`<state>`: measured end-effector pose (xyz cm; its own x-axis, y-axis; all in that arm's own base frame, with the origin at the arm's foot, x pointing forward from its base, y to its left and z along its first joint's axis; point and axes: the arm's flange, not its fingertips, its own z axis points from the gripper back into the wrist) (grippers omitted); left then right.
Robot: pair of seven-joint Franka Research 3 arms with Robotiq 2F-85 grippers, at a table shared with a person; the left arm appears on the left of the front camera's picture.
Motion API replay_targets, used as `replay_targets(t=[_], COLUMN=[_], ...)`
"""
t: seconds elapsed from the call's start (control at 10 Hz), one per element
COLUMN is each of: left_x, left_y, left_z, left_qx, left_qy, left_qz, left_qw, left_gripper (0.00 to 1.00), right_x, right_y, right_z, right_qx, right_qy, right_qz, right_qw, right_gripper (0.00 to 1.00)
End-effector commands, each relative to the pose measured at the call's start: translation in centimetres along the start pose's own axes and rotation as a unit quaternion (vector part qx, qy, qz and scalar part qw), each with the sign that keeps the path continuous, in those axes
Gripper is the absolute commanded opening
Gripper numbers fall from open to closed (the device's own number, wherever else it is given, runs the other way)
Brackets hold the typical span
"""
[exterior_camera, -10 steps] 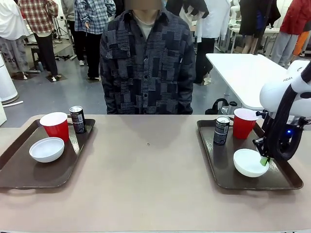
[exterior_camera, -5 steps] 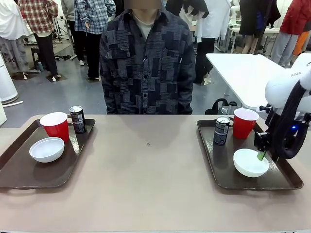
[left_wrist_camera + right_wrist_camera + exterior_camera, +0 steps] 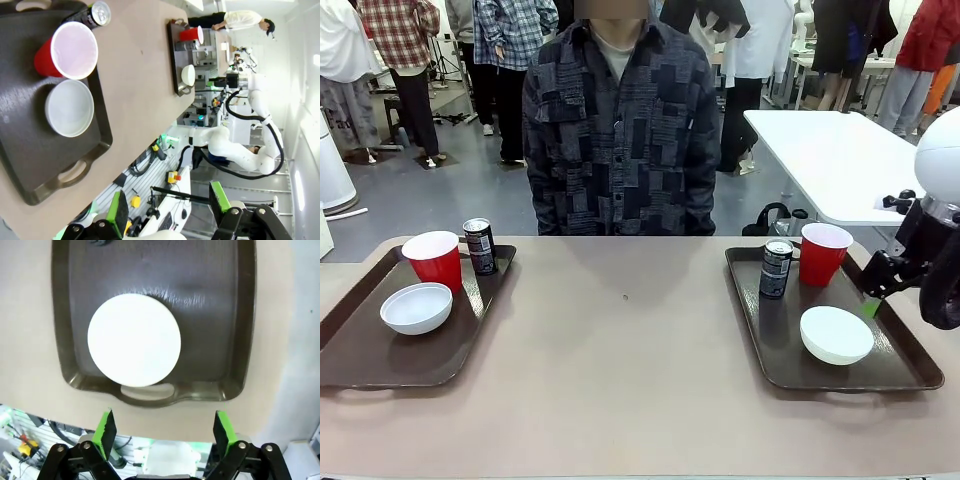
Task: Prepare tableware on both trays.
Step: Pick up a Picnic Bowl from the table and place it on a Handle tray.
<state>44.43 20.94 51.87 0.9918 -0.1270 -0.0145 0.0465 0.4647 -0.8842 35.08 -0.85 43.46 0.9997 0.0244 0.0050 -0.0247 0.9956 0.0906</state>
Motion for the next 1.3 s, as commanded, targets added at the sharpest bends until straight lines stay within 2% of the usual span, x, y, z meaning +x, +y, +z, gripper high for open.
replay_targets(t=[0.0, 0.1, 1.2], left_x=[-0.1, -0.1, -0.1], left_y=[-0.3, -0.3, -0.3], left_z=[0.1, 0.1, 0.1], left_qx=[-0.002, -0.002, -0.002], left_qy=[0.001, 0.001, 0.001], left_qz=[0.001, 0.001, 0.001], left_qw=[1.000, 1.000, 1.000], left_gripper=[0.86, 0.86, 0.86], right_x=[-1.1, 0.0, -0.2], right_y=[0.7, 0.0, 0.1], right_z=[0.0, 0.0, 0.2], right_qx=[0.008, 0.000, 0.001], right_qy=[-0.014, 0.000, 0.001], right_qz=[0.026, 0.000, 0.004], right_qw=[1.000, 1.000, 1.000], right_gripper=[1.00, 1.00, 1.00])
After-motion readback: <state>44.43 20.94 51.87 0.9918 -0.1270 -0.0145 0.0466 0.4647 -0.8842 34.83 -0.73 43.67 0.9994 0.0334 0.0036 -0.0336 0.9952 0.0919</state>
